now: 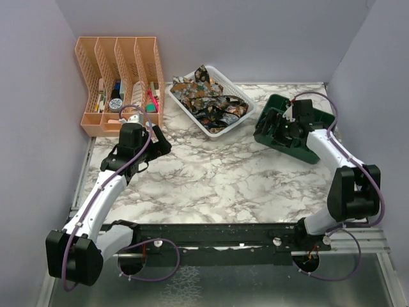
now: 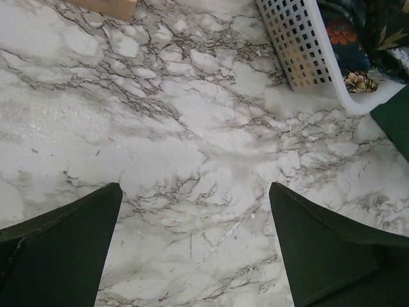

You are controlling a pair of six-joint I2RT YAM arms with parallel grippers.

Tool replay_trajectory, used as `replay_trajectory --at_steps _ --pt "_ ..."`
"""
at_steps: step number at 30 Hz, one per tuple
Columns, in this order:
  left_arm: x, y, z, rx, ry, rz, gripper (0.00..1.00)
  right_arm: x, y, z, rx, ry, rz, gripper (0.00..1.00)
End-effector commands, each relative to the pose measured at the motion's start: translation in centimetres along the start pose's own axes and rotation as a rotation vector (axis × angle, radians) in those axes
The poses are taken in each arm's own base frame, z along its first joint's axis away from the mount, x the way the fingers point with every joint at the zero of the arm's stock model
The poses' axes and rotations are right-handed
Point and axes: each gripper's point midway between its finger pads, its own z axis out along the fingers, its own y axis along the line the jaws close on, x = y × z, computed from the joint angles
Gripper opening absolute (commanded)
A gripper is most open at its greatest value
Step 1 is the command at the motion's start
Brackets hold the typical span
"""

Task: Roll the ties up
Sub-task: Pick up the tie from the bin.

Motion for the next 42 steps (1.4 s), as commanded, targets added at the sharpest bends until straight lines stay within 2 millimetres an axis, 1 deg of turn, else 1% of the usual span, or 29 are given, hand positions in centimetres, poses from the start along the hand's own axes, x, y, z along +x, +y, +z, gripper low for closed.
replay_trajectory --at_steps 1,3,5,8,10,12,14,16,19,21,22,23,25,27,28,29,31,33,35,36,40,42 --pt "1.2 0.3 0.6 0.014 0.048 0.013 0.99 -1.9 -2.0 2.4 0.094 -0.045 -0.006 1.00" --pt "1.4 0.2 0.8 0.016 0.057 0.016 0.99 -3.3 -2.7 2.9 0.137 -0.075 -0.023 1.00" --pt "1.4 0.1 0.9 0.023 0.067 0.022 0.99 -4.4 -2.8 3.6 0.126 -0.138 -0.036 1.00" --pt "1.3 0.1 1.0 0.022 0.066 0.030 0.99 -6.4 -1.5 4.0 0.080 -0.175 -0.084 1.00" --pt "1.3 0.2 1.0 0.020 0.063 0.042 0.99 -7.7 -0.7 3.9 0.074 -0.170 -0.106 1.00" --pt "1.2 0.3 1.0 0.017 0.058 0.060 0.99 -8.2 1.3 3.5 0.005 -0.153 -0.135 1.00" --pt "1.3 0.8 1.0 0.001 0.053 0.069 0.99 -8.3 4.5 3.1 -0.117 -0.158 -0.178 0.99" --pt "1.4 1.2 1.1 -0.015 0.048 0.072 0.99 -8.3 7.8 3.3 -0.188 -0.175 -0.266 0.98" --pt "1.6 1.2 1.3 -0.010 0.055 0.081 0.99 -8.1 11.5 5.2 -0.198 -0.194 -0.380 0.97" --pt "1.6 1.0 1.2 -0.001 0.057 0.085 0.99 -8.6 13.3 6.5 -0.199 -0.230 -0.434 0.92" --pt "1.6 1.0 1.0 0.002 0.055 0.085 0.99 -8.8 14.7 7.1 -0.219 -0.261 -0.470 0.92" --pt "1.6 1.0 0.9 0.004 0.051 0.083 0.99 -8.7 15.3 7.7 -0.223 -0.275 -0.504 0.91" --pt "1.5 0.9 0.7 0.007 0.045 0.078 0.99 -9.5 16.3 8.6 -0.204 -0.338 -0.586 0.92" --pt "1.6 0.8 0.6 0.013 0.044 0.075 0.99 -9.9 18.2 9.2 -0.240 -0.408 -0.707 0.93" --pt "1.6 0.8 0.5 0.015 0.043 0.073 0.99 -9.7 19.0 9.5 -0.265 -0.437 -0.777 0.95" --pt "1.7 0.8 0.5 0.016 0.044 0.072 0.99 -9.6 19.5 9.7 -0.276 -0.474 -0.829 0.99" --pt "1.8 0.8 0.3 0.019 0.045 0.071 0.99 -9.4 19.7 10.3 -0.258 -0.506 -0.909 1.00" --pt "1.8 0.9 0.2 0.016 0.044 0.073 0.99 -9.1 19.8 11.4 -0.263 -0.466 -0.944 1.00" --pt "1.9 1.0 0.0 0.013 0.041 0.074 0.99 -9.5 19.9 12.3 -0.250 -0.446 -0.955 1.00" --pt "1.8 1.0 0.0 0.012 0.039 0.076 0.99 -9.4 19.8 12.8 -0.252 -0.429 -0.962 1.00" --pt "1.6 1.1 -0.2 0.006 0.037 0.087 0.99 -8.1 20.3 13.8 -0.295 -0.371 -0.977 0.99" --pt "1.6 1.2 -0.2 -0.002 0.036 0.090 0.99 -8.0 20.4 14.0 -0.284 -0.372 -0.971 0.94"
